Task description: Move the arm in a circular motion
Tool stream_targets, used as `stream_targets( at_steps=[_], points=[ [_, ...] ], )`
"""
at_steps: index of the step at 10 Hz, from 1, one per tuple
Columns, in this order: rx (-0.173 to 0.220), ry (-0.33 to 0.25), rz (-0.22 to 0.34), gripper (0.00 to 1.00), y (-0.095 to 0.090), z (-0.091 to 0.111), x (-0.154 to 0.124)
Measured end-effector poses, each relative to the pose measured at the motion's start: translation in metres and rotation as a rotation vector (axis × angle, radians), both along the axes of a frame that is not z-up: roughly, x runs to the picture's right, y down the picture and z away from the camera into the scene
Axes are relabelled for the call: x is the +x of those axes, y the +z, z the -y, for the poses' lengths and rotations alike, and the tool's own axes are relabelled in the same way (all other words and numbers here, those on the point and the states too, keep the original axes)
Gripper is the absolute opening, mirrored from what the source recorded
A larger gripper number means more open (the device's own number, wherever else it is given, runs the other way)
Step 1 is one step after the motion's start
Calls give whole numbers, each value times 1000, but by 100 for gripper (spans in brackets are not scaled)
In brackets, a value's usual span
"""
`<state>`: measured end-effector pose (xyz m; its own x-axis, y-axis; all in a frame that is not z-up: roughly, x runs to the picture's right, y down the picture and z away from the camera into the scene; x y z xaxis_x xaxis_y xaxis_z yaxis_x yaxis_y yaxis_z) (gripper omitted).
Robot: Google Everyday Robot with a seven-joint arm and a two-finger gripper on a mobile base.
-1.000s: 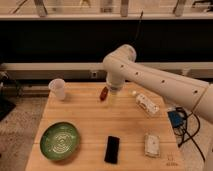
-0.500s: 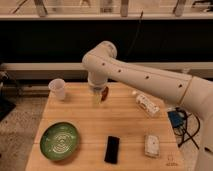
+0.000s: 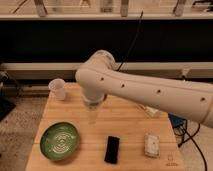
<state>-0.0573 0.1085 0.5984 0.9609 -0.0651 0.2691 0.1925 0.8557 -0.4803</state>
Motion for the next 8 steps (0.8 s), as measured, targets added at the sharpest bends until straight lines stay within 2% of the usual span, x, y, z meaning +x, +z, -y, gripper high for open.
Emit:
stream_targets(
  at_steps=[1, 3, 5, 8],
  points=[
    [7, 0, 5, 80, -13, -10, 11],
    [23, -8, -10, 80, -24, -22, 38],
    [31, -6, -57, 80, -31, -35, 75],
    [13, 38, -150, 80, -34, -45, 127]
  ],
)
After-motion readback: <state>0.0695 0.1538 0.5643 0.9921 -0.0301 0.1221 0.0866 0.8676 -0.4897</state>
